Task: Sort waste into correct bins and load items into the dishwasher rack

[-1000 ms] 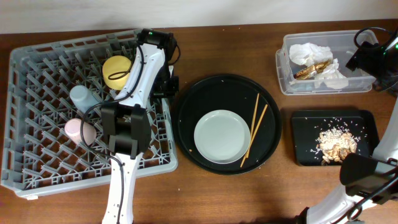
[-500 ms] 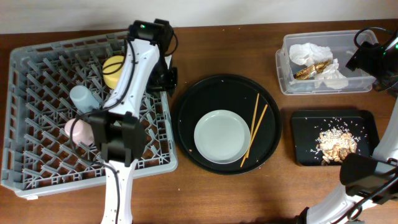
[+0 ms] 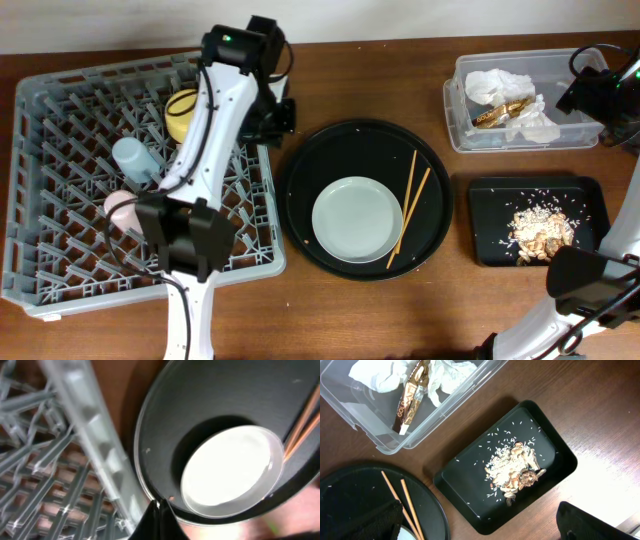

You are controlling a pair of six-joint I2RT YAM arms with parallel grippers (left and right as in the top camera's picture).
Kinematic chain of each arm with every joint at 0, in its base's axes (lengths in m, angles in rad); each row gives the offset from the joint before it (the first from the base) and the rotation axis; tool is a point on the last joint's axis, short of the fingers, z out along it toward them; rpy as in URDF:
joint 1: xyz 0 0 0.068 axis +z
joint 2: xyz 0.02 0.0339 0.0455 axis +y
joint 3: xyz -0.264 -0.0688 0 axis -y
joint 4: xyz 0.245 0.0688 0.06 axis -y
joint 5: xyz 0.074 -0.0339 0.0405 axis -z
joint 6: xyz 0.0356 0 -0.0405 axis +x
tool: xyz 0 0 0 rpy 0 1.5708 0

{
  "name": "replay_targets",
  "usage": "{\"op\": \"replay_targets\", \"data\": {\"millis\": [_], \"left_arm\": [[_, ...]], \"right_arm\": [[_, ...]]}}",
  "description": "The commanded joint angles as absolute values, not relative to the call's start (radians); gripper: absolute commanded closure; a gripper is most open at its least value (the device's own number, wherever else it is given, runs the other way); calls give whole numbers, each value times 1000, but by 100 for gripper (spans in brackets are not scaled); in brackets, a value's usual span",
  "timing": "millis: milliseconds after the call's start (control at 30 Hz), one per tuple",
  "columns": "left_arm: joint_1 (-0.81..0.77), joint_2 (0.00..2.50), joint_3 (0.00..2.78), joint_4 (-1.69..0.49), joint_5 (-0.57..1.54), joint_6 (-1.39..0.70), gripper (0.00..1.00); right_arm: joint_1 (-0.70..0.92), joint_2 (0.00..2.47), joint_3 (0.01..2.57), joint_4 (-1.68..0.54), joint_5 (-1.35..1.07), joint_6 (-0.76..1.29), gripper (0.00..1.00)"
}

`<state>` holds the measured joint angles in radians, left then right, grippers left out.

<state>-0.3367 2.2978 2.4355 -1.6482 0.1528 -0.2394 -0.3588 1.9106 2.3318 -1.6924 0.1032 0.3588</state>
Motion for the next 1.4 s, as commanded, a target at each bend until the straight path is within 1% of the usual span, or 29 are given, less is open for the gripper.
{"op": "replay_targets", "data": {"millis": [0,33,100,167,300,467,600,700,933,1367], "left_arm": [[-380,2286,2435,-1590,149,-239,100],[-385,2289,2435,-1578,142,-241,99],[-393,2295,2435,-1573,22,-315,100],[-395,2302,2433,-1579,-16,-322,100],[-397,2327,2391,-1586,-5,-322,99],[-401,2342,2254,-1528,22,-330,99],[-401,2343,2178,-1544,9,-330,99],[-401,2343,2171,-1592,-71,-371,99],[-401,2343,2171,-1684,-76,-371,100],[-403,2343,2108,-1689,-76,-366,99]], "right_arm": [[-361,1910,2337,-1695,98,355,1],[-361,1910,2337,-1695,98,355,1],[-361,1910,2337,-1695,98,355,1],[-361,1910,2337,-1695,98,355,1],[-361,1910,2337,-1695,98,355,1],[-361,1910,2337,-1695,98,355,1],[-361,1910,2337,-1695,98,355,1],[-361,1910,2337,-1695,98,355,1],[-361,1910,2337,-1695,98,355,1],[-361,1910,2337,-1695,98,355,1]]}}
